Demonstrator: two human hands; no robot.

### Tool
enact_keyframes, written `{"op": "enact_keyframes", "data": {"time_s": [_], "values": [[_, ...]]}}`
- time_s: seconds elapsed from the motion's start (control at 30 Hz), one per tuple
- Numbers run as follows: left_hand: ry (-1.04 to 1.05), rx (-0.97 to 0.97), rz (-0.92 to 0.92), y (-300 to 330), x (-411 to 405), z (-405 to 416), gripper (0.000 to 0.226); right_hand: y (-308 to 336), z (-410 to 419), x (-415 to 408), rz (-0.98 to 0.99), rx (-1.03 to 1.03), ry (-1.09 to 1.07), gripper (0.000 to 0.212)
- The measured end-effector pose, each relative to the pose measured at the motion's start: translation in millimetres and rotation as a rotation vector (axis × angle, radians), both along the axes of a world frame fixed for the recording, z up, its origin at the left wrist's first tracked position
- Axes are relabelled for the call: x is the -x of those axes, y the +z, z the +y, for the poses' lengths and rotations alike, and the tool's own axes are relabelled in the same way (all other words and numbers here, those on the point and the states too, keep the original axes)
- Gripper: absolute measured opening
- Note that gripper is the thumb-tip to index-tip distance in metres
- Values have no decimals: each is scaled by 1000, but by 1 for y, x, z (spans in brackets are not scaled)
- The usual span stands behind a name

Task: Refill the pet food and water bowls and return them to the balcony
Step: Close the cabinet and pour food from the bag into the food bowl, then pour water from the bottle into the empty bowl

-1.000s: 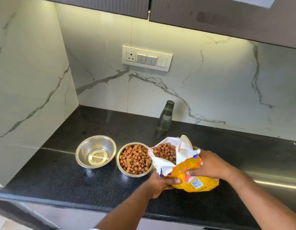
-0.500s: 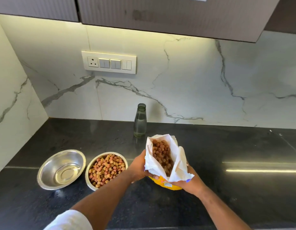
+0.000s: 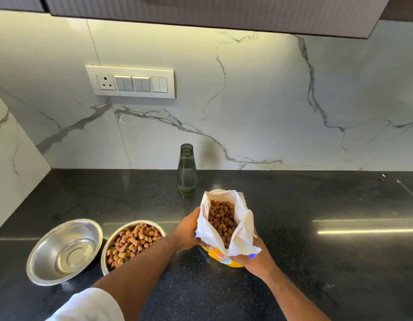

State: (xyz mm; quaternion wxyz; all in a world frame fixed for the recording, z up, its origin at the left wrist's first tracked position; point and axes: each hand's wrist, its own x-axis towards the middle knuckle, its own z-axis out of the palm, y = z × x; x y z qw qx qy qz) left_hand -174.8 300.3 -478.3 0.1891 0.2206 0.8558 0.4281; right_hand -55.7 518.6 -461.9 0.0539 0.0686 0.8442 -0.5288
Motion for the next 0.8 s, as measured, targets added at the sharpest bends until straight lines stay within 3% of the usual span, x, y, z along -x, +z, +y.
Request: {"op": "enact_keyframes", "data": {"time_s": [0.13,0.27,0.4,0.47,0.63,0.8], "values": [[-7,-21,-35,2,-2,-3,105,1,-3,-5,24,59,-17,77],[43,-12,-105,5,-1,-14,105,15,-3,-16,119,120,-18,119],[108,-58,-160,29,1,-37,108,31,0,-28,269,74,-31,134],[148,-112,-162,45,-2,-52,105,48,-7,-32,354,-3,-85,127],[261,-259,-99,80,-11,-93,81,109,-55,-22,617,-244,-230,85],[367,-289,-1,105,-18,-130,74,140,-124,6,560,-164,-207,72]]}}
